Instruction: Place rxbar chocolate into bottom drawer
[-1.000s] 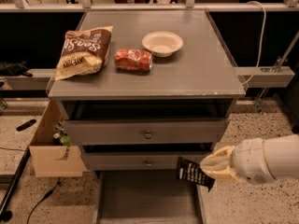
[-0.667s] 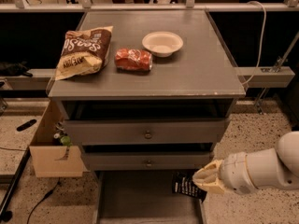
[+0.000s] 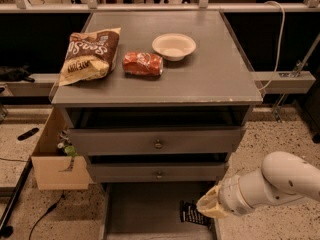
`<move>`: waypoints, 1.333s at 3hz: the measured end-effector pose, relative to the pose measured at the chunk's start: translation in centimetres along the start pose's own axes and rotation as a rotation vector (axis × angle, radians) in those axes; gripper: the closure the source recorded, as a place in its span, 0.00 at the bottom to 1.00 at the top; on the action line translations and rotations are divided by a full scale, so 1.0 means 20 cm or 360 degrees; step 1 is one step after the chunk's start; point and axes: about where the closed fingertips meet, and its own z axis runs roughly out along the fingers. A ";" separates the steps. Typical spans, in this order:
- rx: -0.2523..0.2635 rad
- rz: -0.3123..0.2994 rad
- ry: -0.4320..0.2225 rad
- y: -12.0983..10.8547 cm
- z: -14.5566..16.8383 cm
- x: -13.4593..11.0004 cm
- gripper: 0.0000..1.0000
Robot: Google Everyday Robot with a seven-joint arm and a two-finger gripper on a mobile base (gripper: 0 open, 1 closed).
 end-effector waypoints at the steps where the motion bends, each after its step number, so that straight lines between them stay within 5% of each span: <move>1: -0.0016 0.0000 -0.0016 -0.03 0.07 0.00 1.00; 2: -0.0054 0.0050 -0.0043 -0.09 0.23 0.05 1.00; 4: 0.0001 0.0271 -0.0171 -0.27 0.50 0.30 1.00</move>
Offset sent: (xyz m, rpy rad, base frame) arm 0.0295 0.0305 -0.0795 0.0628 0.0798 -0.0222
